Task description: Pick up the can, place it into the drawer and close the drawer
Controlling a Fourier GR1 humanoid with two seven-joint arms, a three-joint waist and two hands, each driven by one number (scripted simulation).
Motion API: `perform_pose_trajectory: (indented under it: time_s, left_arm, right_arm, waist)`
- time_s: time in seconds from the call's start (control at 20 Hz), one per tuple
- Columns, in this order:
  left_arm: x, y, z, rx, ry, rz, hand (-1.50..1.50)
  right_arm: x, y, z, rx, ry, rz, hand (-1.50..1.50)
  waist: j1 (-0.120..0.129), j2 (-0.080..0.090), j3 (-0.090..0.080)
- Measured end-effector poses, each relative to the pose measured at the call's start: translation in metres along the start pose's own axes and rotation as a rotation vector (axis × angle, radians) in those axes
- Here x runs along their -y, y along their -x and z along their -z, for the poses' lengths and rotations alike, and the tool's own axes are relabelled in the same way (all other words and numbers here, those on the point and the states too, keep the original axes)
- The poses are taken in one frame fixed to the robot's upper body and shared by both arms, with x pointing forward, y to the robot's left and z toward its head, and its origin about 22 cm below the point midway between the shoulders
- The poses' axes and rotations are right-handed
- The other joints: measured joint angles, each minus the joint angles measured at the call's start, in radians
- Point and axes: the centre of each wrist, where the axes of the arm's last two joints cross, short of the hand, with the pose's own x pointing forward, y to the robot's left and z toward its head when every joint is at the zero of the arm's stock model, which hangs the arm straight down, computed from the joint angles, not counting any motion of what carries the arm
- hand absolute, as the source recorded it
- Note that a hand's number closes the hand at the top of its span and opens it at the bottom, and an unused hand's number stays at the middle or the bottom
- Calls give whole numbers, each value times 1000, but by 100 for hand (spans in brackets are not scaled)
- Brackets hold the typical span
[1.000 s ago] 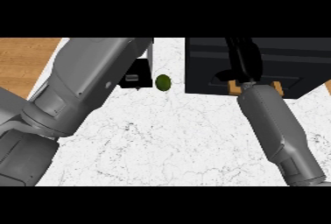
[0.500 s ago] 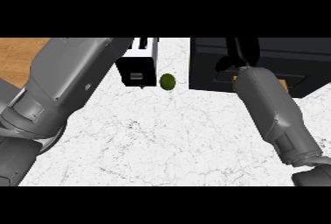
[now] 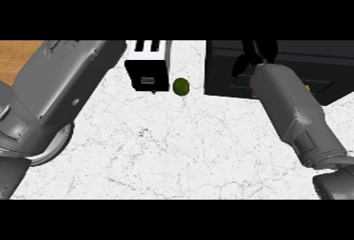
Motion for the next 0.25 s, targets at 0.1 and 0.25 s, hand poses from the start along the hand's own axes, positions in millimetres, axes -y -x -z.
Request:
perform_pose_trajectory:
  time_s: [0.1,0.25]
  left_arm:
    - [-6,1,-1,-1,-1,-2,-150]
    - [-12,1,-4,-4,3,-6,-150]
  right_arm:
    - [1,-1,1,13,4,32,-150]
    - [2,1,2,30,8,61,-150]
  waist:
    - [-1,3,2]
    - [-2,5,3]
